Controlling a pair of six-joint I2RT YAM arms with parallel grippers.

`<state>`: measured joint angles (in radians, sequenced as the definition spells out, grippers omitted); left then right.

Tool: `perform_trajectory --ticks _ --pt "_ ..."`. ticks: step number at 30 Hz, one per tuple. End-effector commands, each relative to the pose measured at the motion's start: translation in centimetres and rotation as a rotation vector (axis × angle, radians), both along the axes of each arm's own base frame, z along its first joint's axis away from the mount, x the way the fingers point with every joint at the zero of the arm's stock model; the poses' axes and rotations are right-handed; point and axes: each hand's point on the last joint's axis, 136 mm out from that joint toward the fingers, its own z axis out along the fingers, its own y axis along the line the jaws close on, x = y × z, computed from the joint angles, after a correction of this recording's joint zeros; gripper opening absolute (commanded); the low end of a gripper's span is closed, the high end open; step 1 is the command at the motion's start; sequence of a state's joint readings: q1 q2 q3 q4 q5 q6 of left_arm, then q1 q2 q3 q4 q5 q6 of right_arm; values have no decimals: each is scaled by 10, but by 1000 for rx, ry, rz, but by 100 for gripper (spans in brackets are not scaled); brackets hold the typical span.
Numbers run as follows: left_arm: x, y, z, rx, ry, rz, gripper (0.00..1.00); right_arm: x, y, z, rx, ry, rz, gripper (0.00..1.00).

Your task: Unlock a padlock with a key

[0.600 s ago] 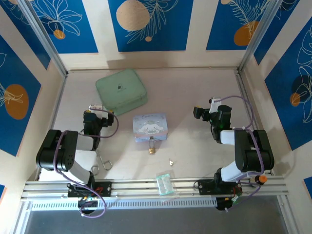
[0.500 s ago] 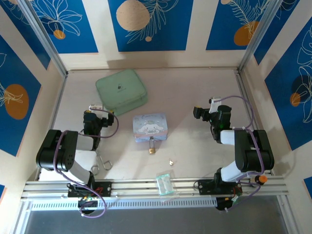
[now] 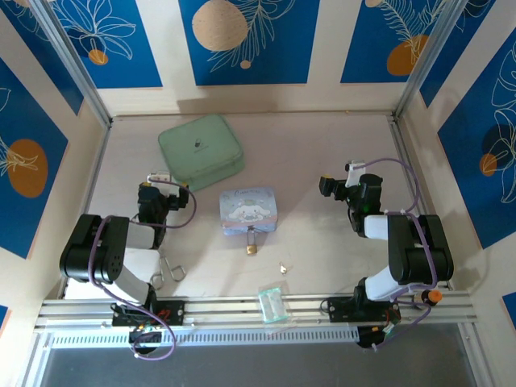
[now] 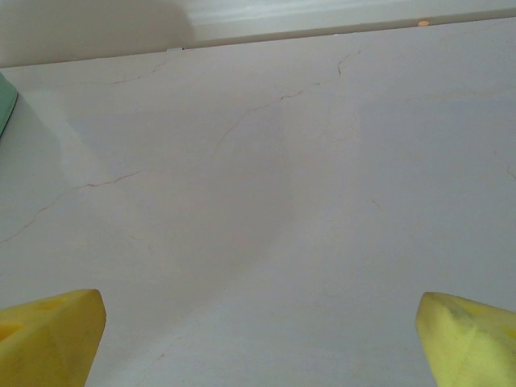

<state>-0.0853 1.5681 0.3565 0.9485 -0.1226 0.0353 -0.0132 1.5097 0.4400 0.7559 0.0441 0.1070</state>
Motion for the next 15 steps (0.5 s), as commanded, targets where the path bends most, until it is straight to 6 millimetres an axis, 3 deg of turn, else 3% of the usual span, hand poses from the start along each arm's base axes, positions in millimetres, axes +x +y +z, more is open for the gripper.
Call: perform_trajectory --ticks 1,15 --pt "4 -2 7 0 -17 -18 99 -1 4 -1 -13 -14 20 99" --pt "5 -2 6 0 -15 -18 99 -1 4 -1 -8 -14 23 99"
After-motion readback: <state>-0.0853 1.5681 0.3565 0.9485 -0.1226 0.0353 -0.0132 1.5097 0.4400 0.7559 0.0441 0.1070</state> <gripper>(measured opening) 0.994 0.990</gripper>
